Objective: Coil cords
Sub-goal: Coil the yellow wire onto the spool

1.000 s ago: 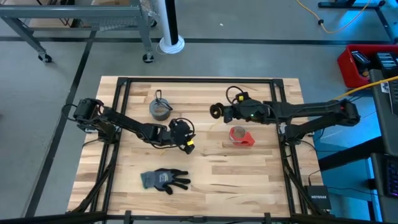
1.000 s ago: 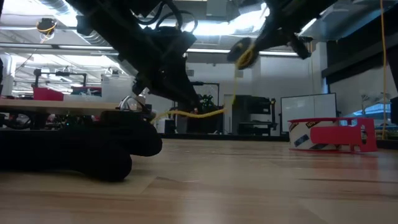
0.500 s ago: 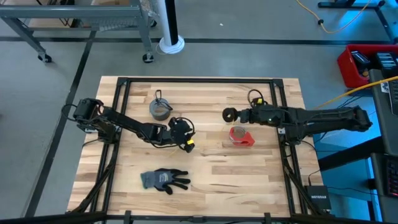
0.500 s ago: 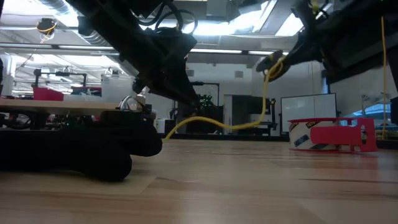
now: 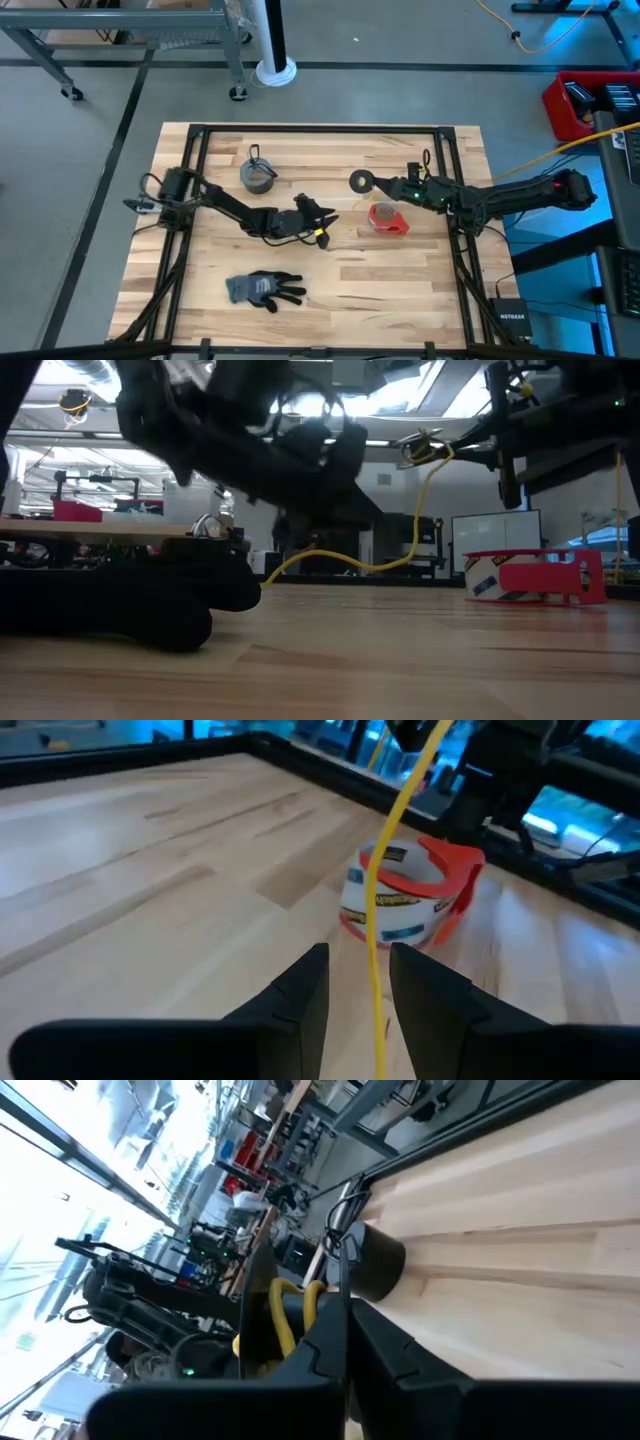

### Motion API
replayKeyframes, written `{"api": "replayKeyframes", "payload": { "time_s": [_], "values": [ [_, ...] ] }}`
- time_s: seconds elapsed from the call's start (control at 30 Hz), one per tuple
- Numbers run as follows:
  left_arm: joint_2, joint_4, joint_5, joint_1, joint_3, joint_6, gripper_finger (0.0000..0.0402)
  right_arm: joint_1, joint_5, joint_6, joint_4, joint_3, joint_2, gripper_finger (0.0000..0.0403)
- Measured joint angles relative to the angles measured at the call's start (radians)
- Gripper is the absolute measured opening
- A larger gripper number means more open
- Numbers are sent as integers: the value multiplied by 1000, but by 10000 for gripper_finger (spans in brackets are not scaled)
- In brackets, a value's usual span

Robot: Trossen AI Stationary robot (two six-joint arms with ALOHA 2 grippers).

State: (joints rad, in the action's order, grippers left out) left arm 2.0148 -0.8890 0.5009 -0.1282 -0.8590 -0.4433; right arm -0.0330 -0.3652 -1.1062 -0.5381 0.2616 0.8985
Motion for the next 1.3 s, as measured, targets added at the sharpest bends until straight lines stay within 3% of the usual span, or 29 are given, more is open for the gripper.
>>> {"api": "replayKeyframes", "payload": {
  "time_s": [0.2,0.43,0.73,1.3],
  "values": [
    [102,-74,-106,34,-50,-51,100,0,15,15,-40,12,51,5],
    [112,-78,-129,40,-118,86,100,0,19,15,-103,13,93,5],
    [113,85,-131,74,-169,50,100,1,52,39,-179,13,108,5],
    [103,89,-111,22,-169,27,100,0,61,45,-168,13,108,5]
  ]
}}
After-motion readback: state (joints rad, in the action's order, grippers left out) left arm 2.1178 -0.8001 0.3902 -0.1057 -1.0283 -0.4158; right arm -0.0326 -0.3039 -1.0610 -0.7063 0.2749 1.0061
